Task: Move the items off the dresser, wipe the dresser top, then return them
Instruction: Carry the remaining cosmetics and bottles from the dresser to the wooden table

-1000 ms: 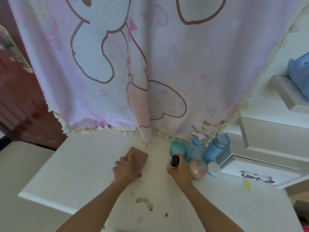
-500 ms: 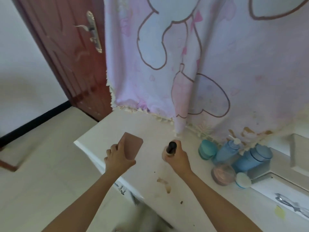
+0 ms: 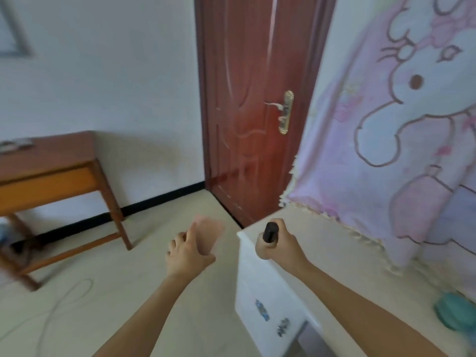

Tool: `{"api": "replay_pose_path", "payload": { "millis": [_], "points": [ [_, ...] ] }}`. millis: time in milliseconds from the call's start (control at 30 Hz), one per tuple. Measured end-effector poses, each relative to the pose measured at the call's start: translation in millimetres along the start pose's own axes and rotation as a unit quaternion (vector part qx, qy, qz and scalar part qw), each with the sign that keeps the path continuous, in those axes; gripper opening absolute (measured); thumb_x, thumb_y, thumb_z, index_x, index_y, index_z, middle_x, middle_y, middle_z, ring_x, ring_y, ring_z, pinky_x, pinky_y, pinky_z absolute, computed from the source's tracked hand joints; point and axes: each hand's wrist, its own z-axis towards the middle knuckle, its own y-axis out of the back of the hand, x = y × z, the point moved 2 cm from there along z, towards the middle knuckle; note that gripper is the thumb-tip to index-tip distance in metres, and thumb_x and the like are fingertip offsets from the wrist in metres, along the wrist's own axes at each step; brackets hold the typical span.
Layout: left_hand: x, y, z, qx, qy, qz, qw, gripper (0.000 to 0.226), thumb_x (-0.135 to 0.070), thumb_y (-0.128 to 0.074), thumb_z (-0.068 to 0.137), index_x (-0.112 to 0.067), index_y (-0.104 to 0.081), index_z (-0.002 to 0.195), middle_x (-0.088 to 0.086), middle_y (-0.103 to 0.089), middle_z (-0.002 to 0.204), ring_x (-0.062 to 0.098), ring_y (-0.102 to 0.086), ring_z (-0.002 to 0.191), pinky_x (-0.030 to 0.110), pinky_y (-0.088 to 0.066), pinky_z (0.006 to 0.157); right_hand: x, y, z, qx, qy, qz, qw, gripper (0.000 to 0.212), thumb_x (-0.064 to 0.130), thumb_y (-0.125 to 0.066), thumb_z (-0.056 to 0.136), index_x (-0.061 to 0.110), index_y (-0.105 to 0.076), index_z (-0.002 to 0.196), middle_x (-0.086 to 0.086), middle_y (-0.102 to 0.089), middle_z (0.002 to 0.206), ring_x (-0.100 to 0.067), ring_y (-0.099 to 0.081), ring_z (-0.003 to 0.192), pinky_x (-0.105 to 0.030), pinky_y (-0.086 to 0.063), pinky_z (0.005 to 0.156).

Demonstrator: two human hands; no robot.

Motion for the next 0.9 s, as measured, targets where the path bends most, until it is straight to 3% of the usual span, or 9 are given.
{"api": "replay_pose_path", "payload": {
  "millis": [100,233,367,500,767,900],
  "points": [
    [64,60,0,-0.053,0.028,-0.010,0.998,0.093,-0.036,-0.068,0.073,-0.028,-0.008,0.144,0.008,-0.036,0.133,0.029,-0.033,0.120,0.043,-0.033,0.101,60,-50,10,0.023,0.042,0.016,0.999,0.028,0.026,-0.054,0.067,0.030,-0.035,0.088,-0.005,-0.054,0.077,-0.023,-0.051,0.074,-0.039,-0.046,0.073],
    [138,126,-13,-0.128,0.090,-0.020,0.987,0.094,-0.036,-0.068,0.071,-0.027,-0.009,0.144,0.009,-0.037,0.132,0.028,-0.033,0.120,0.041,-0.034,0.098,134,-109,21,0.069,0.099,0.009,0.993,0.033,0.020,-0.066,0.075,0.022,-0.040,0.096,-0.002,-0.057,0.086,-0.019,-0.055,0.081,-0.029,-0.042,0.071],
    [197,167,-29,-0.182,0.147,-0.024,0.972,0.093,-0.037,-0.066,0.071,-0.029,-0.008,0.144,0.007,-0.035,0.133,0.027,-0.032,0.120,0.039,-0.033,0.097,193,-162,31,0.124,0.159,0.012,0.979,0.032,0.014,-0.067,0.076,0.017,-0.041,0.094,0.002,-0.054,0.079,-0.016,-0.052,0.076,-0.016,-0.040,0.061],
    [241,185,-37,-0.204,0.196,-0.026,0.959,0.093,-0.038,-0.065,0.071,-0.031,-0.007,0.142,0.005,-0.032,0.134,0.026,-0.033,0.120,0.038,-0.033,0.099,230,-209,45,0.175,0.192,0.018,0.966,0.035,0.005,-0.065,0.074,0.017,-0.040,0.096,0.001,-0.053,0.082,-0.017,-0.052,0.081,-0.023,-0.040,0.065],
    [295,215,4,-0.220,0.244,-0.014,0.945,0.094,-0.037,-0.065,0.070,-0.031,-0.006,0.142,0.004,-0.034,0.132,0.025,-0.034,0.118,0.038,-0.036,0.098,274,-282,103,0.244,0.253,0.008,0.936,0.036,0.014,-0.068,0.079,0.018,-0.039,0.101,0.004,-0.054,0.086,-0.011,-0.054,0.084,-0.012,-0.040,0.066],
    [316,236,58,-0.232,0.254,-0.016,0.939,0.094,-0.036,-0.066,0.070,-0.031,-0.006,0.143,0.004,-0.036,0.132,0.024,-0.034,0.117,0.039,-0.037,0.097,300,-309,160,0.250,0.277,0.013,0.927,0.037,0.017,-0.068,0.079,0.020,-0.038,0.101,0.003,-0.054,0.086,-0.013,-0.056,0.083,-0.014,-0.042,0.066]
  ]
}}
